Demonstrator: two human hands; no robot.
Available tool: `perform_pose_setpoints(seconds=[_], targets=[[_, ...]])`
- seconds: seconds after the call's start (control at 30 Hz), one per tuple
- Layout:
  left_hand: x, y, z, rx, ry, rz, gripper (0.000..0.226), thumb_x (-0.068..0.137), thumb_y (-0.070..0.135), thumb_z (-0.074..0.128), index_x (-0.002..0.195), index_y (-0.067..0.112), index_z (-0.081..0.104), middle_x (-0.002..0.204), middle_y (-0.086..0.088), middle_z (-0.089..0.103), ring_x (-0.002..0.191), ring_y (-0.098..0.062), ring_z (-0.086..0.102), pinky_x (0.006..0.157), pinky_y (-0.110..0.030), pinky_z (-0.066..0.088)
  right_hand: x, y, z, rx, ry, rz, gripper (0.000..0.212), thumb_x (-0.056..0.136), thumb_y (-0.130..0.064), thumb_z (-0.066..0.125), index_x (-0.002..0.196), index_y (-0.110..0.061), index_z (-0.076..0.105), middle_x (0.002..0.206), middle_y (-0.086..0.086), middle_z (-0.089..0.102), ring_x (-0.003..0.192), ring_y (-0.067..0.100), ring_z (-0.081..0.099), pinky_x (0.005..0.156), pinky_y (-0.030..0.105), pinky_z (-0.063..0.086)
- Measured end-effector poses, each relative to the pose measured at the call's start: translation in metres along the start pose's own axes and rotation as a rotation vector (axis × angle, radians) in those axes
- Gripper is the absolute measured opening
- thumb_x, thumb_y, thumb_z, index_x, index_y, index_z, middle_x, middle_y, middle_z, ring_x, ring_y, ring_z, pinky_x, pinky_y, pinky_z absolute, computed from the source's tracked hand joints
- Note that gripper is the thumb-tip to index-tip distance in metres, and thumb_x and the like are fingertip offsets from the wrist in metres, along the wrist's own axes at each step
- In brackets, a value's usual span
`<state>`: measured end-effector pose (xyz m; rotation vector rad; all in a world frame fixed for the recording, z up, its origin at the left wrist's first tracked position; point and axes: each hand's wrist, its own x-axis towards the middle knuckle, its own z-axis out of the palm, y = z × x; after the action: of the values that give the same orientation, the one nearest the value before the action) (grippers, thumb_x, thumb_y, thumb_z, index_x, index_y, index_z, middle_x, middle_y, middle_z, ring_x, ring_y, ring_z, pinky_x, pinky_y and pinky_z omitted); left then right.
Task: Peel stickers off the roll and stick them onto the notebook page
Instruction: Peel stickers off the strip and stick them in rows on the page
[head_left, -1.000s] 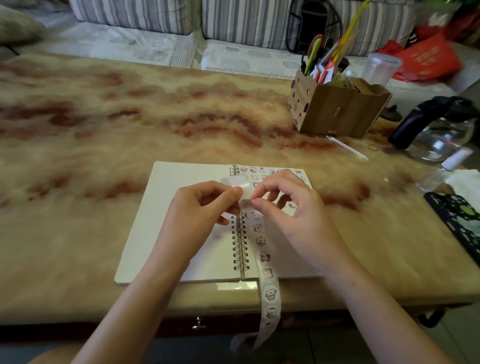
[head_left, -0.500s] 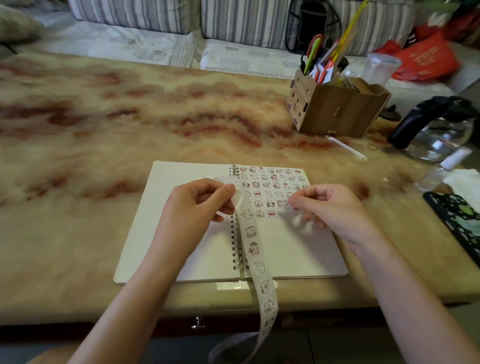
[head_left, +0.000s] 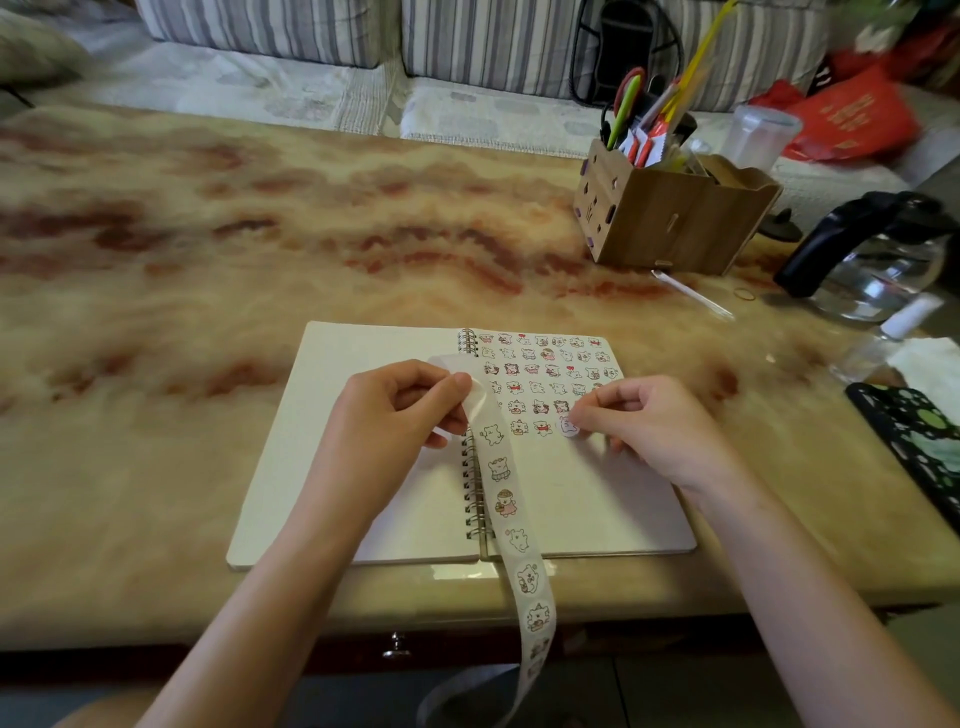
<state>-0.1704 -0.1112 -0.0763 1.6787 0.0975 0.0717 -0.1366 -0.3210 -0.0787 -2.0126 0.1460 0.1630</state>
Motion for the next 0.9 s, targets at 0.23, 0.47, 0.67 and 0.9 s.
perform_pose_setpoints(seconds=[0.23, 0.47, 0.67, 0.9], targets=[[0.001, -0.001, 0.000, 0.015, -0.001, -0.004, 0.014, 0.088, 0.017, 0.062, 0.077, 0.014, 0.070, 0.064, 0.003, 0.070, 0.060, -0.005, 0.065, 0.058, -0.016, 0.052, 0.002, 0.003, 0.001, -0.022, 0.008, -0.004, 0.001, 0.076, -0.008, 0.074, 0.075, -0.007, 0.074, 0.066, 0.000, 0.071, 0.049, 0.009, 0.044, 0.052, 0.020, 0.036], [0.000, -0.001, 0.000, 0.012, 0.004, -0.008, 0.013, 0.088, 0.017, 0.063, 0.078, 0.013, 0.070, 0.063, 0.002, 0.070, 0.059, -0.005, 0.065, 0.058, -0.016, 0.052, 0.002, 0.004, 0.004, -0.076, 0.033, -0.020, 0.002, 0.076, -0.009, 0.074, 0.076, -0.007, 0.074, 0.065, -0.002, 0.068, 0.040, 0.001, 0.041, 0.047, 0.016, 0.034], [0.000, 0.000, 0.000, 0.005, 0.002, -0.008, 0.013, 0.088, 0.015, 0.062, 0.078, 0.012, 0.070, 0.061, 0.004, 0.069, 0.058, -0.004, 0.064, 0.057, -0.016, 0.052, 0.001, 0.003, 0.007, -0.112, 0.050, -0.042, 0.003, 0.075, -0.007, 0.073, 0.072, -0.008, 0.073, 0.065, 0.005, 0.066, 0.045, 0.009, 0.040, 0.047, 0.022, 0.031], [0.001, -0.001, 0.000, 0.011, 0.005, -0.011, 0.013, 0.088, 0.016, 0.063, 0.078, 0.013, 0.070, 0.063, 0.002, 0.070, 0.060, -0.005, 0.065, 0.057, -0.016, 0.052, 0.007, 0.011, 0.012, -0.170, 0.107, -0.085, 0.010, 0.072, -0.012, 0.076, 0.065, -0.015, 0.070, 0.059, -0.002, 0.064, 0.048, 0.006, 0.045, 0.054, 0.025, 0.036]])
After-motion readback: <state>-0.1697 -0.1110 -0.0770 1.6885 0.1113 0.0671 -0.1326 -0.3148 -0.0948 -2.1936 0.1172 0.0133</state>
